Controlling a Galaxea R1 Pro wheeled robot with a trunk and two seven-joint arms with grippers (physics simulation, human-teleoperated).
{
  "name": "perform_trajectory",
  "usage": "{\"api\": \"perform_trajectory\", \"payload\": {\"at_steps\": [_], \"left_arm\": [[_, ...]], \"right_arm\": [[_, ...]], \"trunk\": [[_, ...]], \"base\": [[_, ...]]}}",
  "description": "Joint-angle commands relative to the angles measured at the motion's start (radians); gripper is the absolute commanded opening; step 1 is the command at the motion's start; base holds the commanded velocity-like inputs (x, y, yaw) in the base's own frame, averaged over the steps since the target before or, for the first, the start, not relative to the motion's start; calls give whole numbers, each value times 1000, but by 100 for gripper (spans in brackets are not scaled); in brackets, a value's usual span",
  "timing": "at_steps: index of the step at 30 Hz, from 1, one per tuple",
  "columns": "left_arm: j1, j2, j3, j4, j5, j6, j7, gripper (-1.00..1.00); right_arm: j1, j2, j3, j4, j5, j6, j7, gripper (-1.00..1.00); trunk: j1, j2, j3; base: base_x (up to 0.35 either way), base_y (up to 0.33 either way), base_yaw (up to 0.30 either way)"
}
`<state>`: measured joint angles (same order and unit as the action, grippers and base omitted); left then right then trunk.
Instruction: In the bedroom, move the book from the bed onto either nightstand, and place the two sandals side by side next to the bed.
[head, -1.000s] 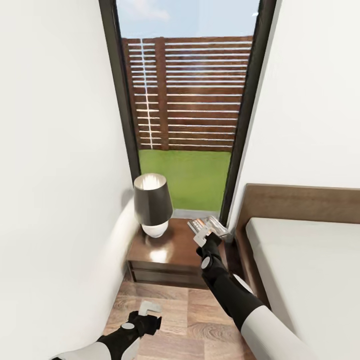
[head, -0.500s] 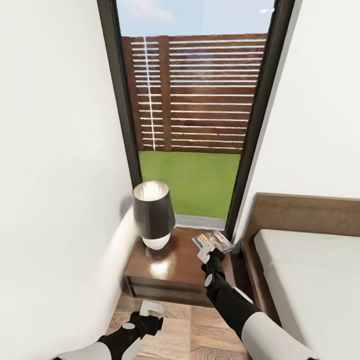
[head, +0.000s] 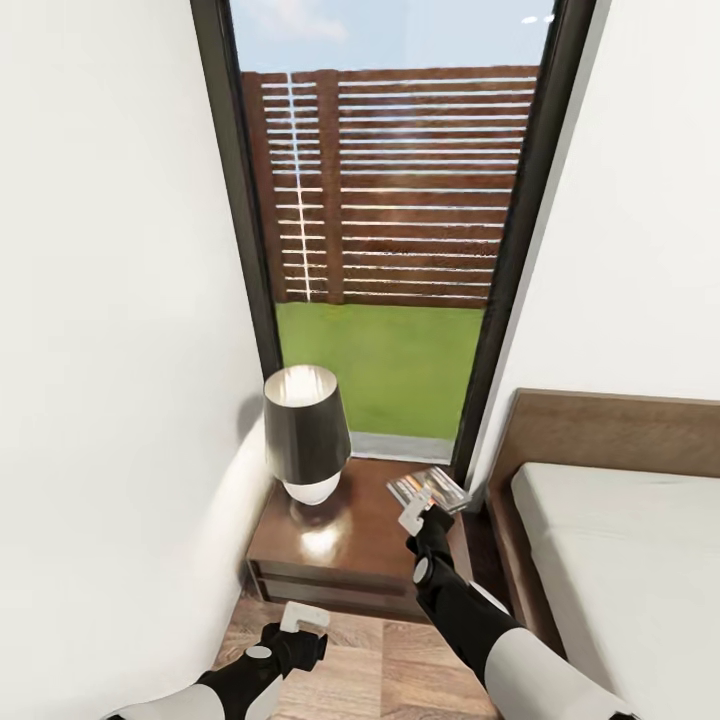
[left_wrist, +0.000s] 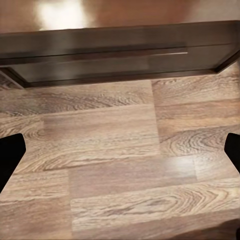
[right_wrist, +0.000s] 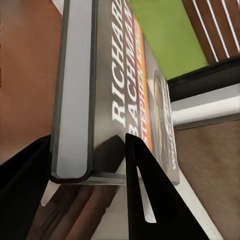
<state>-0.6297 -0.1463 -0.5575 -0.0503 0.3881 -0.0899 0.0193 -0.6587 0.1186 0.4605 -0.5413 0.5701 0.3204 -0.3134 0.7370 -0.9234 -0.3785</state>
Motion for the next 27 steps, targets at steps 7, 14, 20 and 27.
{"api": "perform_trajectory", "payload": {"at_steps": [7, 14, 20, 27], "left_arm": [[-1, -1, -9, 1, 8, -4, -2, 100], [-1, 0, -9, 1, 8, -4, -6, 100], [-1, 0, -9, 1, 8, -4, -7, 100], [-1, 0, -9, 1, 8, -3, -8, 100]], "right_arm": [[-1, 0, 4, 0, 7, -28, -24, -100], [-1, -1, 6, -1, 7, -31, -28, -100], [-1, -1, 6, -2, 8, -27, -28, -100], [-1, -2, 6, -2, 10, -22, -28, -100]], "trunk": [[27, -50, -23], [54, -99, -45], [77, -141, -65], [104, -190, -93]], "base": [[0, 0, 0], [0, 0, 0], [0, 0, 0], [0, 0, 0]]}}
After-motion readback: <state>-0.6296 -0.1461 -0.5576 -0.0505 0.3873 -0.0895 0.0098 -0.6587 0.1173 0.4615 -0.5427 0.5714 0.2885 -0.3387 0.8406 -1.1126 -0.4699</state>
